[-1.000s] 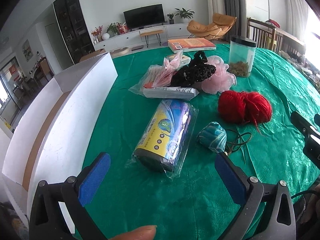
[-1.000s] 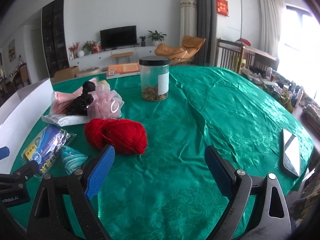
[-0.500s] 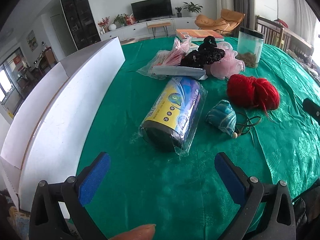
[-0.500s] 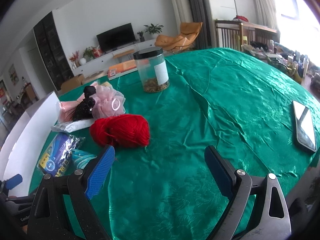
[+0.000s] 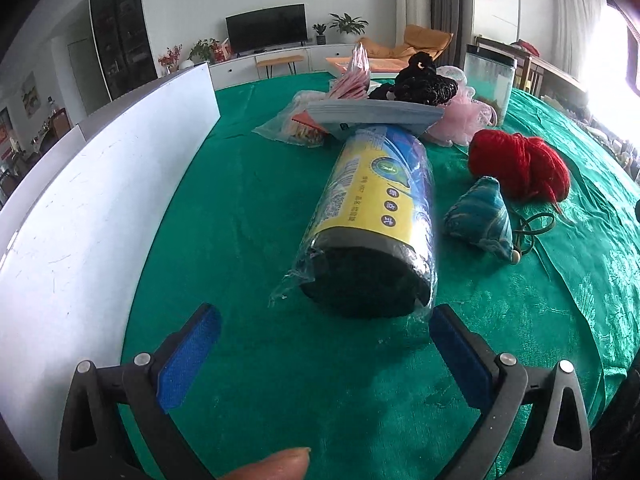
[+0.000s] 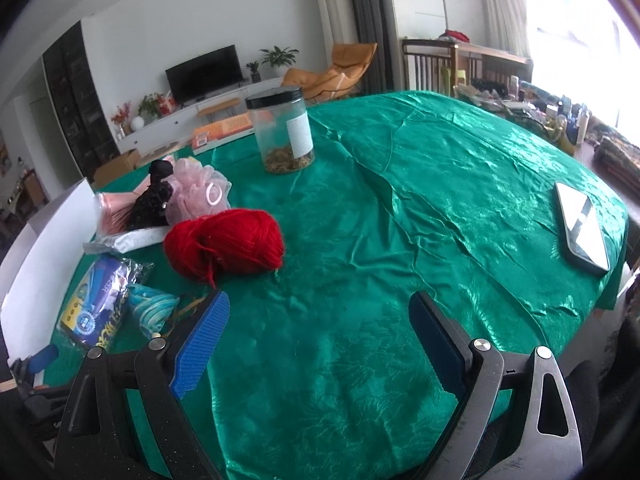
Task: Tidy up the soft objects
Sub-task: 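Move left tool to the blue-yellow roll while right tool approaches the red yarn ball, then grasp the blue-yellow roll with left tool while right tool grasps the red yarn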
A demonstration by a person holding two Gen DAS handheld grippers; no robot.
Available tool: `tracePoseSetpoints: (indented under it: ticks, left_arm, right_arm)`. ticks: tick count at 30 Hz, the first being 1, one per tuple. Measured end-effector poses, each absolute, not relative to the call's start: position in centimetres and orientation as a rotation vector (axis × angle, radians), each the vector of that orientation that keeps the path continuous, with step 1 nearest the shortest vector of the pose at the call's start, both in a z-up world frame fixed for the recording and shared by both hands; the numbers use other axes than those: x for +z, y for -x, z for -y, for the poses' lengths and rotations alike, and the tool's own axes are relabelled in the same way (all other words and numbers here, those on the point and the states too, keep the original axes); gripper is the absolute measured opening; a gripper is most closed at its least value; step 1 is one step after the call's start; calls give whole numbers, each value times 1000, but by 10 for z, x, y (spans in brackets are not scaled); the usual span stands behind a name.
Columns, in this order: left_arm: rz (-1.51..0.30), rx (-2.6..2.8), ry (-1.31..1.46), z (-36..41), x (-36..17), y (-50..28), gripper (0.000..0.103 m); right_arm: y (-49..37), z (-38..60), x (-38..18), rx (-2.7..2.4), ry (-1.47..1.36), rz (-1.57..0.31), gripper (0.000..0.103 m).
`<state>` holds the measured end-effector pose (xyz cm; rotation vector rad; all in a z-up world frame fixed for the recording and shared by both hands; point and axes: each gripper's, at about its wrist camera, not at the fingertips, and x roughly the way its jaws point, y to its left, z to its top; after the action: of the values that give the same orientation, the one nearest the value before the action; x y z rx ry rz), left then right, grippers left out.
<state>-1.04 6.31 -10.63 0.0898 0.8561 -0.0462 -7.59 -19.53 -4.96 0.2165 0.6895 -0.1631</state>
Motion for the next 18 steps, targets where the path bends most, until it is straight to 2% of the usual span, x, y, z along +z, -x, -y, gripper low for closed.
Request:
tracePoseSetpoints:
  ticks: [8, 11, 14, 18]
  left_arm:
    - [-913, -61, -21, -73, -114, 0, 103]
    - [-912, -56, -20, -71, -114, 0, 103]
    - [-909, -52, -20, -70, -113, -1, 103]
    - [-907, -54, -20, -71, -115, 1, 103]
  right_arm:
    - [73, 181, -48, -150, -140, -724, 93]
    - [69, 173, -36, -155, -63, -767, 93]
    - [71, 170, -20, -107, -83, -734, 93]
    - [67, 154, -31, -86, -6, -736, 93]
